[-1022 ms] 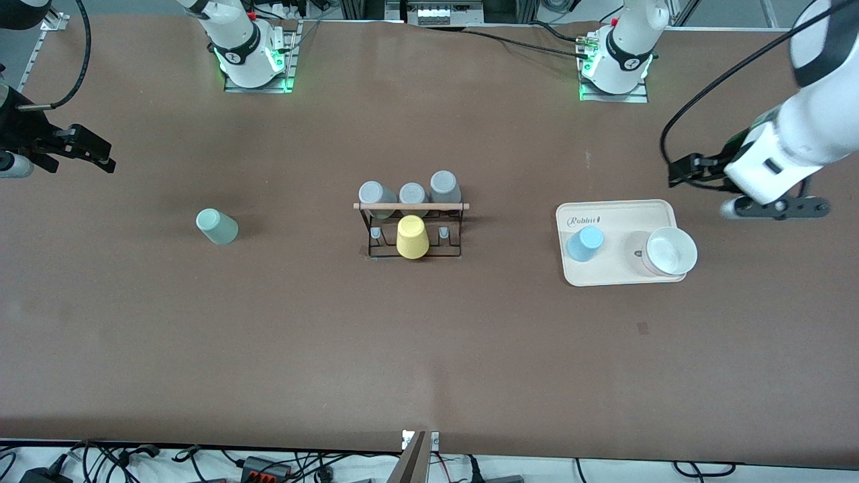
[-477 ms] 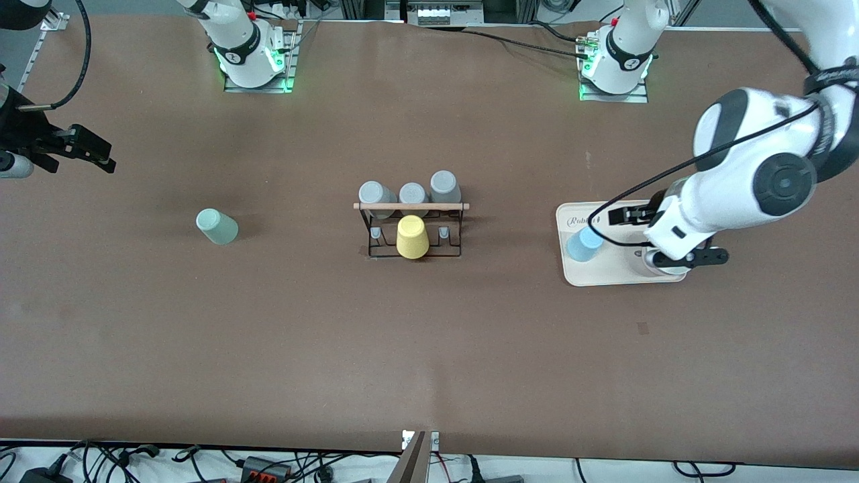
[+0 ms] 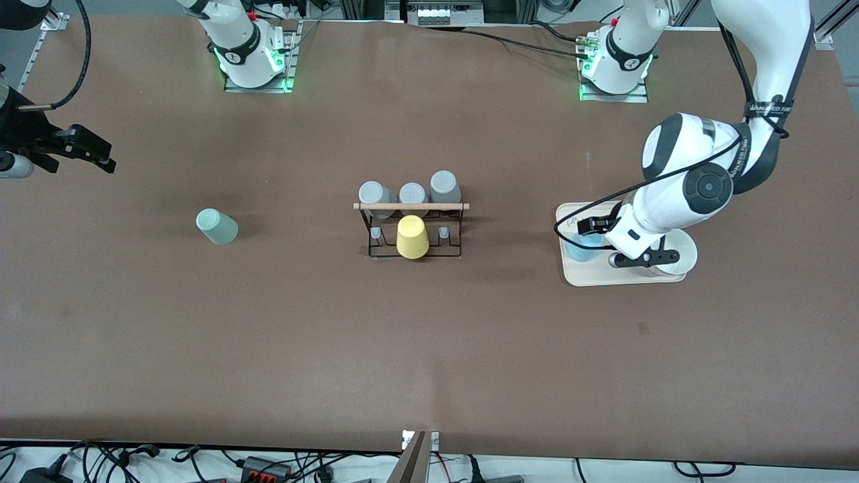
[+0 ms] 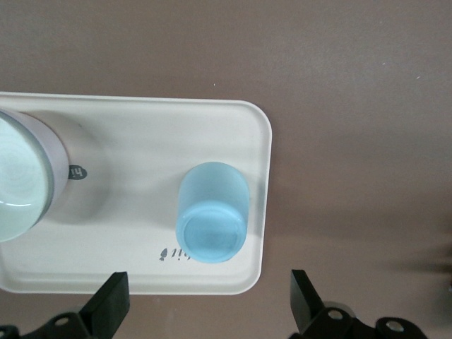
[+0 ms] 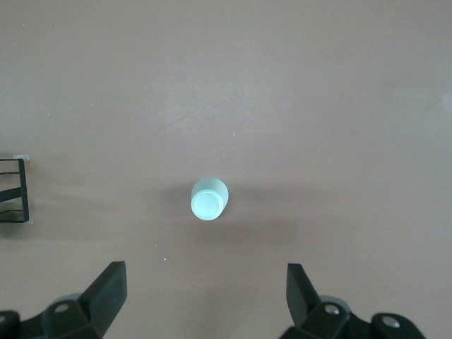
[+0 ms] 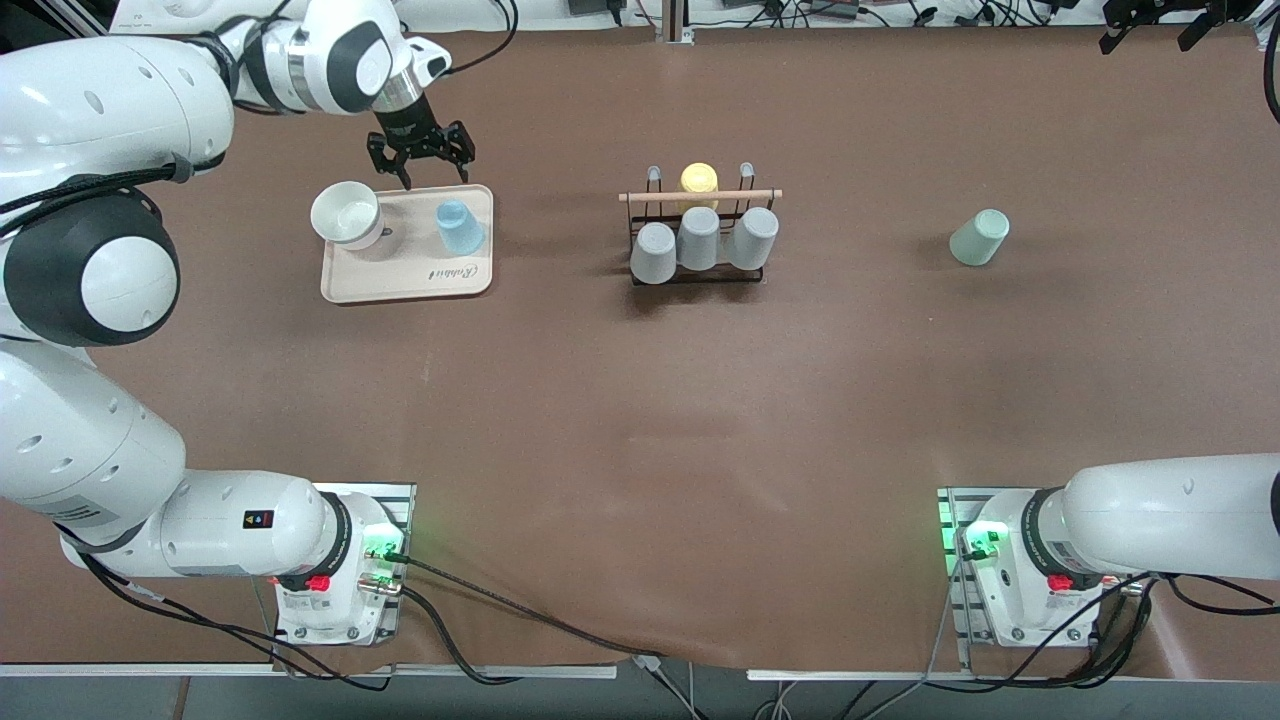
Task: Hang scattered cups on rack with three cups
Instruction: 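Reach the left gripper down to the light blue cup on the tray, then grasp the light blue cup with the left gripper and lift it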
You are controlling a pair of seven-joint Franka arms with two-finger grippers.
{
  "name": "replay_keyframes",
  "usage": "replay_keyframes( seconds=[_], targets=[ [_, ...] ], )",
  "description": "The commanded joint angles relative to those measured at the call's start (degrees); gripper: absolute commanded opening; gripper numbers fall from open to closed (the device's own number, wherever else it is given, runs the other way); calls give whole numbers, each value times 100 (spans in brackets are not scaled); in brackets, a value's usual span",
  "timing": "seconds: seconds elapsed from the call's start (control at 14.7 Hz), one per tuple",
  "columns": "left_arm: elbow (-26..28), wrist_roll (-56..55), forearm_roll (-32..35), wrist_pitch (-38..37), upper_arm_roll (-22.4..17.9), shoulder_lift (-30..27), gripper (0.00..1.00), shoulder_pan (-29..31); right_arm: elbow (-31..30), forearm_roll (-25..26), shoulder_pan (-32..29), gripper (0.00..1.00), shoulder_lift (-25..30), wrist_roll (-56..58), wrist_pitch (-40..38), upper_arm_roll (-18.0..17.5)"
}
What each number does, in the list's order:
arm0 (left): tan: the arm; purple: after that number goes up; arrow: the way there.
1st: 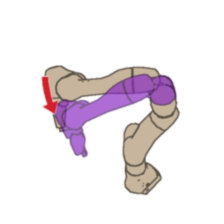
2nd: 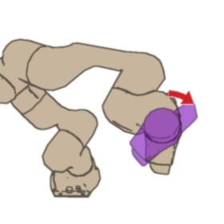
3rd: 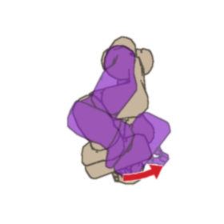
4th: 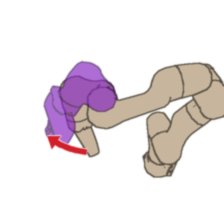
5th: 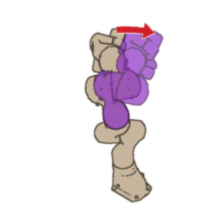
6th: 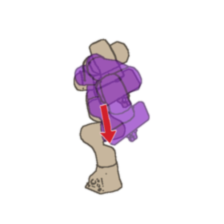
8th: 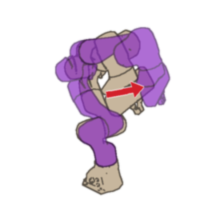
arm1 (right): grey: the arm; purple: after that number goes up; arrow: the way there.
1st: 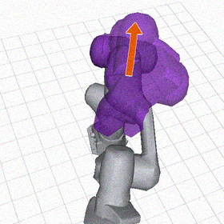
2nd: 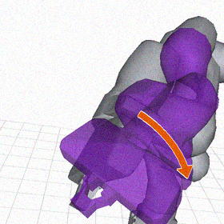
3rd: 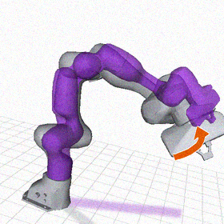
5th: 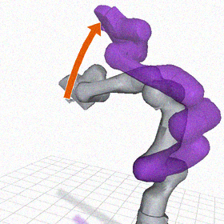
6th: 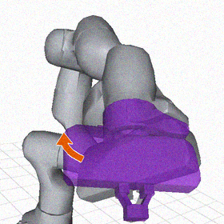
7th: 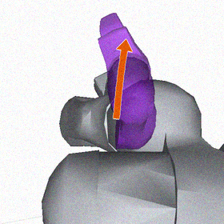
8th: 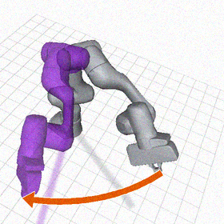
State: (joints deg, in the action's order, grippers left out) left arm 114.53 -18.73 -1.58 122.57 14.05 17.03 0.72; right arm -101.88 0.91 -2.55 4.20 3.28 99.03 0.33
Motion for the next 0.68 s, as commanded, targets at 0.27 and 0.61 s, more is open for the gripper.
replay_keyframes(
  seconds=[0.27, 0.61],
  targets=[
    [403, -16, -36, 960, 1, 380, 100, 7, 36, -83, -52, 100, -7, 24, -24, -24],
    [622, -16, -36, 1277, -7, 477, 100, -72, 107, -83, -61, 100, -51, 15, -24, -24]
  ],
)
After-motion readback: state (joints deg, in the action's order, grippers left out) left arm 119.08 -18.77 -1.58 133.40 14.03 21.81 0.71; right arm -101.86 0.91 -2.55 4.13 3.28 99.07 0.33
